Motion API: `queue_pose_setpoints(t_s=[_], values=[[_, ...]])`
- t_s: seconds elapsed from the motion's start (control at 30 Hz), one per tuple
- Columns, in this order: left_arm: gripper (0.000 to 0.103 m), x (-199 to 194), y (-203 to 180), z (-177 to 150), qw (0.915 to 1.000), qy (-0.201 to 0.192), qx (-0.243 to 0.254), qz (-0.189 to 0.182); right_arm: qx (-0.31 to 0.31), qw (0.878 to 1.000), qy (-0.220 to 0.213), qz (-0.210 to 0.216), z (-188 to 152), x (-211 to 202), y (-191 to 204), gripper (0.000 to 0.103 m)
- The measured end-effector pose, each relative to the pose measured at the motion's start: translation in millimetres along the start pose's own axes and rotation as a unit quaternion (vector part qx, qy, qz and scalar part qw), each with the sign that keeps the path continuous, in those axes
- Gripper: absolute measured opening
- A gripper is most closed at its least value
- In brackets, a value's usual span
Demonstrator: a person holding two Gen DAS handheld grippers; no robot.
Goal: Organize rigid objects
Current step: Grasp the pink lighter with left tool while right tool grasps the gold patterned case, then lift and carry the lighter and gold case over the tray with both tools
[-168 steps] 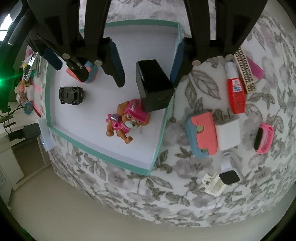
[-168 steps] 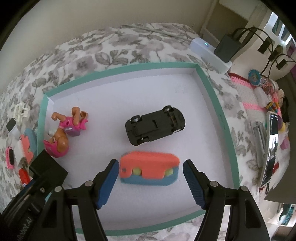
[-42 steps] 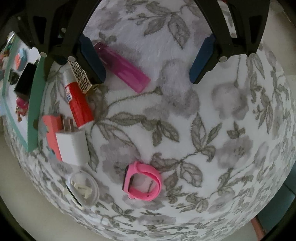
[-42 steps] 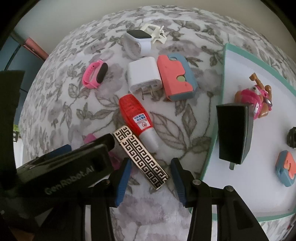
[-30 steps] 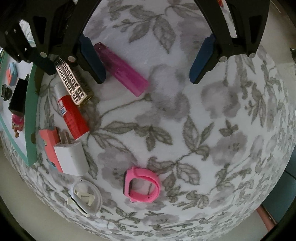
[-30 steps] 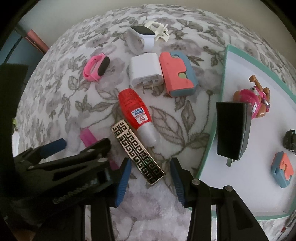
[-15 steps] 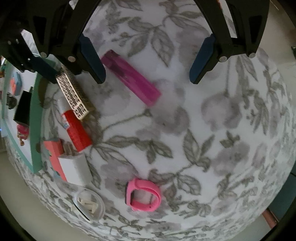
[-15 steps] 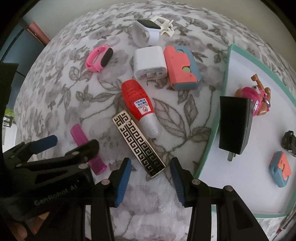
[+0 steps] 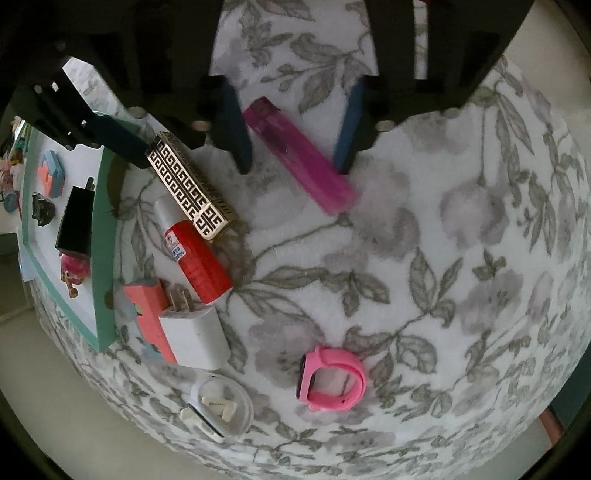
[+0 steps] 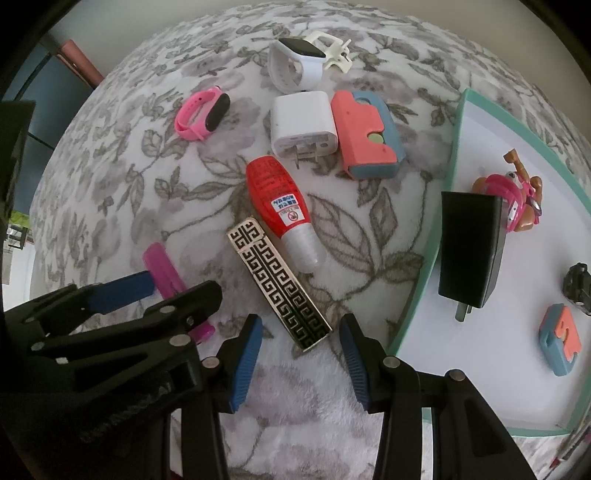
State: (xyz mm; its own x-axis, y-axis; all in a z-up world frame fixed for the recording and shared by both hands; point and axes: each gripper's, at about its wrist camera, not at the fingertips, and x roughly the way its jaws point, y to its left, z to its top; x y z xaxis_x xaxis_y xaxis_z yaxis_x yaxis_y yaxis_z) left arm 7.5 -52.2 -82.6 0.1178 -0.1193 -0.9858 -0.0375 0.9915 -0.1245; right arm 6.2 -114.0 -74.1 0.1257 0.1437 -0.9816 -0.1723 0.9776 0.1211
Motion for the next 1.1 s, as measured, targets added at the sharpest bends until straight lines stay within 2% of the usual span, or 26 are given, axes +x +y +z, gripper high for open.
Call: queue_pose_setpoints(t_s=[0.03,0.23,0.33,0.5,0.67,0.9,1.1], values=[[0.034,-3.0,-1.2,0.6,1.0000,-0.003,0.003,0.004,0.000,1.000,0.000,0.001,0.5,-0.4,-0.4,0.047],[0.024,-2.0,-4.2,4.3,0.9998,-0.015,0.015,0.008,0.001,1.000,-0.001,0.003,2.7,-1.0,-2.3,0.047],[0.021,0.4,7.4,24.1,0.9990,-0.020,0.034,0.022,0.003,1.000,-0.002,0.006,2.9,-1.2,-3.2,0.047],[0.020,-2.1,12.6,41.2,0.9969,-0.025,0.061,0.043,0.002,1.000,-0.012,0.000,6.3,-1.8,-2.3,0.046],[0.020,-0.5,18.1,51.9,0.9973,-0.027,0.057,0.038,0.000,1.000,-0.023,0.005,14.7,-0.6,0.7,0.041],[0.021,3.8,19.9,49.3,0.9967,-0.040,0.058,0.040,-0.024,0.998,-0.039,-0.033,22.8,4.7,19.9,0.040],[0.021,-0.2,16.9,48.3,0.9956,-0.051,0.059,0.052,-0.027,0.998,-0.042,-0.047,22.9,6.1,26.9,0.034]])
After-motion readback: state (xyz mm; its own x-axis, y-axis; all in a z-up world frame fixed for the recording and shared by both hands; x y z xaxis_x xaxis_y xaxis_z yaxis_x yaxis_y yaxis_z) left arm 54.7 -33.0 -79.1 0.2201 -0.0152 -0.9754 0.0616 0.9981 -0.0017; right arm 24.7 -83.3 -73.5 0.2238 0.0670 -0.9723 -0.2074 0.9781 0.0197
